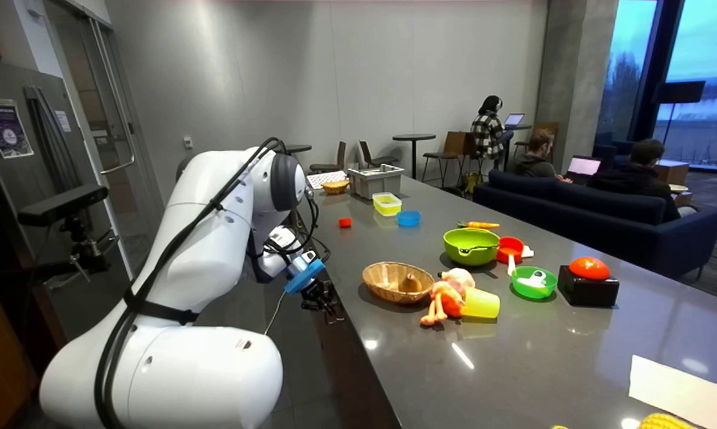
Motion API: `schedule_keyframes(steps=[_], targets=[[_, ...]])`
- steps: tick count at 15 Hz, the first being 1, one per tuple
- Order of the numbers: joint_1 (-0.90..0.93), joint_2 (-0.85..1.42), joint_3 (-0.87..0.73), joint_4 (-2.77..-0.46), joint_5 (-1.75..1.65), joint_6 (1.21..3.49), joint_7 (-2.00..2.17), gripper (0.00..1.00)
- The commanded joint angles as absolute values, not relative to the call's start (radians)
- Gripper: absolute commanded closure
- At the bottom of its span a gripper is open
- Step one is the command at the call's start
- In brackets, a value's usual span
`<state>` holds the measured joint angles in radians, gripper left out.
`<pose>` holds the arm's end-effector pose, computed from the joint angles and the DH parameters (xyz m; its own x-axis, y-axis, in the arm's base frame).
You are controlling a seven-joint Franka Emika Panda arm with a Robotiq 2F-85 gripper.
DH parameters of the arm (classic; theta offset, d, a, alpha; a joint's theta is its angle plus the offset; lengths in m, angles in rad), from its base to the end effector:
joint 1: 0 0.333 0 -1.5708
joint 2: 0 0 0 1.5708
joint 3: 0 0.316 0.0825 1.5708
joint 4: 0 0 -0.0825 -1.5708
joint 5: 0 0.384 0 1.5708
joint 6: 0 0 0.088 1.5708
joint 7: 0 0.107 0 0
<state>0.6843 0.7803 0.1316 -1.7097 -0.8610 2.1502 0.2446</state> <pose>0.4637 0.4400 0.1235 0.4597 0.8372 -0.2962 0.8269 -0.2818 0.4867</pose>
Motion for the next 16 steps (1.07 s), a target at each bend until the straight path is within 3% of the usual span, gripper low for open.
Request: schedule_keyframes(steps=[1,14,16], targets=[[0.676,0.796,0.131,-1.712,-0.883,2.166,0.264,1.0],[0.727,0.817,0.171,-1.707,-0.876,2.18,0.244,1.0],[0.736,0.815,0.171,-1.708,-0.872,2.185,0.248,0.74]])
